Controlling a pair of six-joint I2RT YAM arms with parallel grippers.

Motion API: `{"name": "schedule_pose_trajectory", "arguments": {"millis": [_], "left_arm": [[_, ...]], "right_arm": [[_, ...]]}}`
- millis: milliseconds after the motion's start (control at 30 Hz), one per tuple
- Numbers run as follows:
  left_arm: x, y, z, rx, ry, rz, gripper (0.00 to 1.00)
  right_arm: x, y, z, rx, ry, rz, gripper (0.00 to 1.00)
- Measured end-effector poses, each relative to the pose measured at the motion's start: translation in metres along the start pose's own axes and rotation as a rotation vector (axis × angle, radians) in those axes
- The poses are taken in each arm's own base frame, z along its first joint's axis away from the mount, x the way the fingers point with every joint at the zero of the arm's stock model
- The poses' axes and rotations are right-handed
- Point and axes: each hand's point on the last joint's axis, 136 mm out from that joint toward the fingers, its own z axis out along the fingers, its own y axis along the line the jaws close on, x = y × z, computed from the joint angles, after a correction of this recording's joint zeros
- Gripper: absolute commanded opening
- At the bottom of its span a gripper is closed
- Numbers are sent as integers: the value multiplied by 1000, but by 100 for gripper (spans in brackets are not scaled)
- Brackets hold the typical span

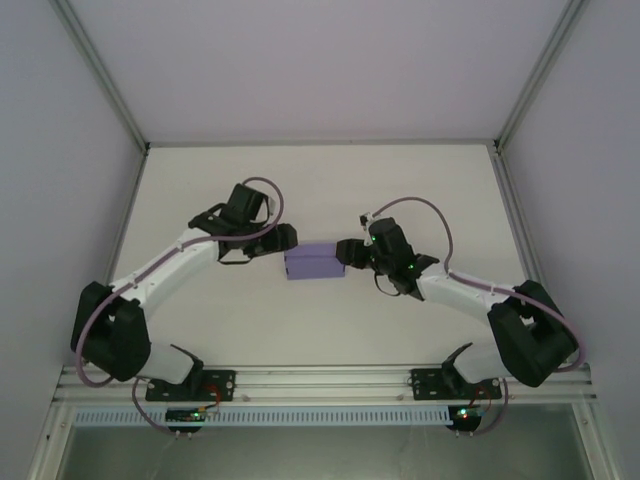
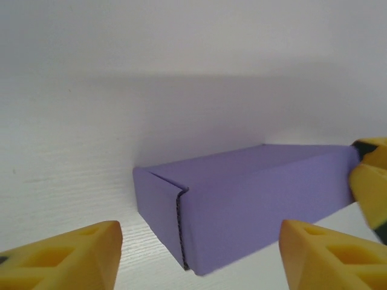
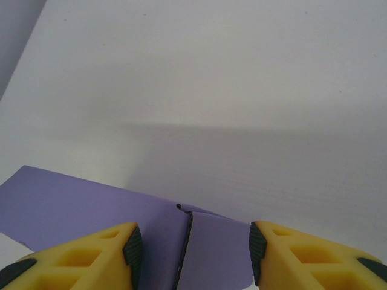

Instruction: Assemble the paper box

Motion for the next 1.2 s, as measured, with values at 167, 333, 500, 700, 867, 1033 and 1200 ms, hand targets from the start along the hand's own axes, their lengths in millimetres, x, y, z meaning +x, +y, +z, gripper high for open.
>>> {"name": "schedule_pose_trajectory", "arguments": {"millis": [167, 333, 500, 700, 867, 1033, 1200], "left_arm": [[25, 15, 21, 37, 56, -48, 53], [26, 10, 23, 123, 8, -56, 38], [24, 8, 24, 184, -38, -57, 16], [25, 10, 26, 216, -67, -59, 8], [25, 9, 26, 226, -79, -55, 6], [16, 3, 25, 212, -89, -37, 30], [11, -3, 24, 149, -60, 10, 58]], "right_arm": [[7, 2, 1, -68, -20, -72, 48], [9, 5, 4, -144, -63, -137, 44], [10, 7, 6, -213, -107, -176, 28], [8, 6, 6, -251, -170, -180, 22], [3, 7, 6, -274, -201, -148, 23], [-3, 7, 3, -260, -177, -124, 35], [-5, 8, 1, -186, -42, -127, 55]]}}
